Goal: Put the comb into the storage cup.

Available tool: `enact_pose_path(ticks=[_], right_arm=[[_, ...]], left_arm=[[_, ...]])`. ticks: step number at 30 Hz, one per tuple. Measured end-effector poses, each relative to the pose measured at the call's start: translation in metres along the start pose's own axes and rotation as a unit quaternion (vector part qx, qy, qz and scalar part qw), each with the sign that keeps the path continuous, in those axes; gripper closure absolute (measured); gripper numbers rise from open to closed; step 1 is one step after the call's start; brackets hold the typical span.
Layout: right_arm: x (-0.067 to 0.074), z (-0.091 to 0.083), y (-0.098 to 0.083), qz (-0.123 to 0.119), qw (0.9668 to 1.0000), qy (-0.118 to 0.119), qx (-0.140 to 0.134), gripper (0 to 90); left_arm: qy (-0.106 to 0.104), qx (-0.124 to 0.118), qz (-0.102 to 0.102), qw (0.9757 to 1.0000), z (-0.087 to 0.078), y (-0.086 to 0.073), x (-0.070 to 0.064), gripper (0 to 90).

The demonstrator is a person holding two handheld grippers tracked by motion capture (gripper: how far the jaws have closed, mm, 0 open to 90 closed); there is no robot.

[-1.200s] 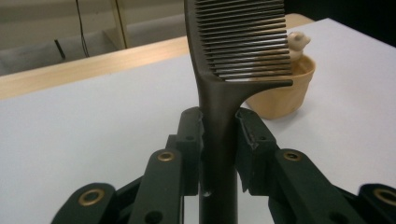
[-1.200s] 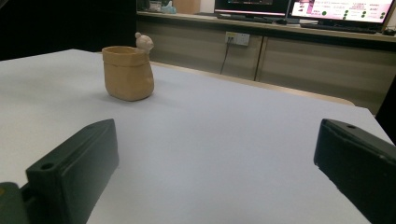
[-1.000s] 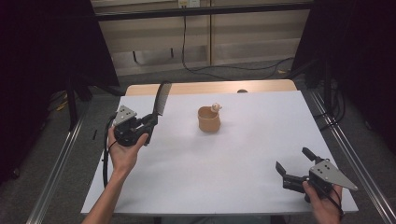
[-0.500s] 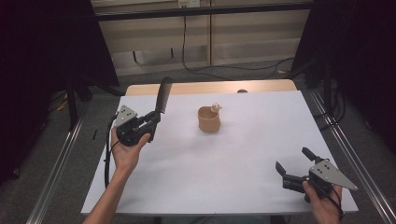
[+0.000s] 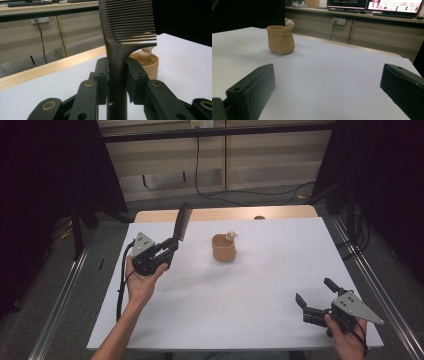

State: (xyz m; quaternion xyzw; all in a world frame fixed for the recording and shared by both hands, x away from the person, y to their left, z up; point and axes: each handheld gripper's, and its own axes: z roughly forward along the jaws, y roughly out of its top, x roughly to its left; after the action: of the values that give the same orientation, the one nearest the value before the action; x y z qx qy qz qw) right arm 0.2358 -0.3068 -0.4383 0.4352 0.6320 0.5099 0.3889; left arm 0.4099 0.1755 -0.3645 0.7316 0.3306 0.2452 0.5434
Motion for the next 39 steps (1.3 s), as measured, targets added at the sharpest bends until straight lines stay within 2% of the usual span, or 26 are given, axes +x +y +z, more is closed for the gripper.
enact_pose_path(ticks=[4, 8, 11, 12, 17, 23, 28, 32, 36, 39], right_arm=[[0.0, 0.0, 0.0, -0.001, 1.0, 0.001, 0.001, 0.0], [0.0, 0.0, 0.0, -0.001, 1.0, 0.001, 0.001, 0.0], [0.0, 0.0, 0.0, 0.002, 1.0, -0.001, 0.0, 0.0], [0.0, 0.0, 0.0, 0.002, 1.0, 0.0, 0.0, 0.0], [0.0, 0.0, 0.0, 0.003, 1.0, 0.0, 0.001, 0.0], [0.0, 0.0, 0.0, 0.001, 1.0, 0.001, 0.001, 0.0], [0.0, 0.0, 0.0, 0.002, 1.0, 0.001, 0.0, 0.0], [0.0, 0.0, 0.0, 0.002, 1.0, 0.001, 0.0, 0.0], [0.0, 0.0, 0.0, 0.002, 1.0, 0.001, 0.0, 0.0], [0.0, 0.0, 0.0, 0.002, 1.0, 0.001, -0.002, 0.0]], left_arm=[[-0.001, -0.003, 0.004, 1.0, 0.005, 0.003, -0.004, 72.8], [-0.011, -0.001, -0.004, 0.9999, 0.012, 0.008, -0.009, 72.8], [-0.012, -0.002, 0.002, 0.9999, 0.017, 0.013, -0.015, 72.8], [-0.02, -0.011, 0.0, 0.9997, 0.021, 0.015, -0.019, 72.8], [-0.027, -0.01, 0.008, 0.9996, 0.028, 0.019, -0.025, 72.8], [-0.036, -0.01, 0.009, 0.9993, 0.034, 0.021, -0.029, 72.8], [-0.045, -0.011, 0.0, 0.9989, 0.039, 0.024, -0.03, 72.9], [-0.052, -0.007, 0.0, 0.9986, 0.046, 0.025, -0.032, 72.9], [-0.059, -0.014, -0.009, 0.9981, 0.05, 0.027, -0.034, 72.9], [-0.056, -0.015, -0.006, 0.9983, 0.053, 0.029, -0.035, 72.9]])
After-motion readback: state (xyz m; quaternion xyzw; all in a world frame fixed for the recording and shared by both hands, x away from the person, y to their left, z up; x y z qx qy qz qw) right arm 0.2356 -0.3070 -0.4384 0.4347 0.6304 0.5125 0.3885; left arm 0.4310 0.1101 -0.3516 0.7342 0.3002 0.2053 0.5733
